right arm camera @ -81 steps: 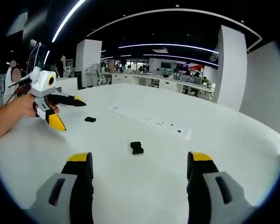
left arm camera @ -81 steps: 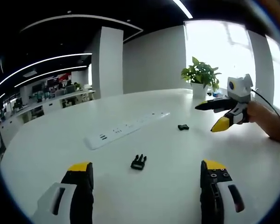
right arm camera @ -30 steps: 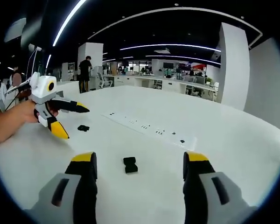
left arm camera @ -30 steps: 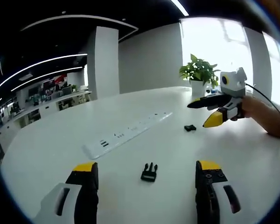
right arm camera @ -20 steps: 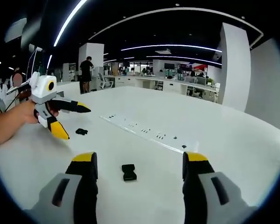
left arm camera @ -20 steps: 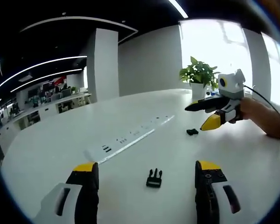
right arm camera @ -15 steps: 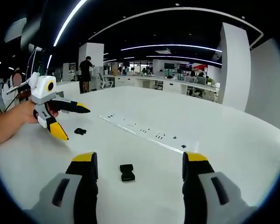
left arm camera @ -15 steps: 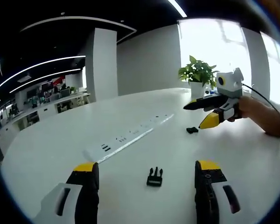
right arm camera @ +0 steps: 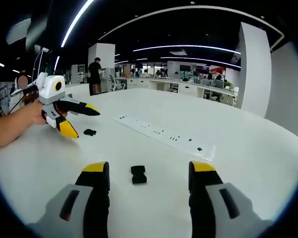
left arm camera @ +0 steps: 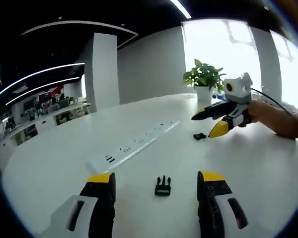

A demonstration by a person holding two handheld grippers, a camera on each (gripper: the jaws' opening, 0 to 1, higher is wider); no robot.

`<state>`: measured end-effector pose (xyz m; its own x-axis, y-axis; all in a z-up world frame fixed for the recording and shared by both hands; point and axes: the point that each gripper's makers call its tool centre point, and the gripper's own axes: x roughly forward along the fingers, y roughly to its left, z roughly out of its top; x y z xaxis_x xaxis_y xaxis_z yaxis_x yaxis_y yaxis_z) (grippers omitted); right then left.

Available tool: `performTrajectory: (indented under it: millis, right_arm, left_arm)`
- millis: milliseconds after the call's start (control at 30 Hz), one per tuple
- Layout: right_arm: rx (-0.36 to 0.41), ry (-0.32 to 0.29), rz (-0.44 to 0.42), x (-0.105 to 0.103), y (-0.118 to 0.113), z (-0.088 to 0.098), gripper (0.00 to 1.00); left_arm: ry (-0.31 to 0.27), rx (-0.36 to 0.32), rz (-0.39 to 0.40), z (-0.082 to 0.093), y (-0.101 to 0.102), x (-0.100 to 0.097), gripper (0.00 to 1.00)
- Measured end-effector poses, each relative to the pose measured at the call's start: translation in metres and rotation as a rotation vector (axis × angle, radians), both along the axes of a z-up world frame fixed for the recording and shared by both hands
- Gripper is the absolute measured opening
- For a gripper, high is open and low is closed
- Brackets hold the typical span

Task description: Snap the two parts of the plastic buckle together until the buckle closes and remains connected.

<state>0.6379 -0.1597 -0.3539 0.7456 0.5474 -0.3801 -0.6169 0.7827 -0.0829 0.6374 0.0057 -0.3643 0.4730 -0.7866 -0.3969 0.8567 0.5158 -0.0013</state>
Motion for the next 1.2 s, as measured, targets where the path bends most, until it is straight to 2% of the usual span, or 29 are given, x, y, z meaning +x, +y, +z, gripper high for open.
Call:
performTrajectory:
  millis: [167, 300, 500, 733, 1200]
  right_arm:
    - [-0.024, -0.006, 0.027, -0.001, 0.005, -0.005, 0.59]
    - [-0.041, 0.009, 0.050, -0.003, 0.010, -0.013, 0.59]
    - [-0.046, 0.003, 0.066, -0.005, 0.011, -0.011, 0.54]
    - [-0.021, 0.009, 0.086, -0.008, 0.014, -0.009, 0.44]
    - [-0.028, 0.007, 0.106, -0.010, 0.016, -0.009, 0.42]
  left_arm:
    - [0.007, 0.011, -0.019, -0.005, -0.001, 0.000, 0.59]
    - [-0.011, 0.026, -0.026, -0.005, -0.002, 0.001, 0.60]
    - [0.008, 0.013, -0.043, -0.004, -0.001, 0.000, 0.53]
    - [0.012, 0.012, -0.017, -0.005, 0.002, 0.005, 0.55]
    - [0.023, 0.013, -0.028, -0.007, 0.001, 0.001, 0.50]
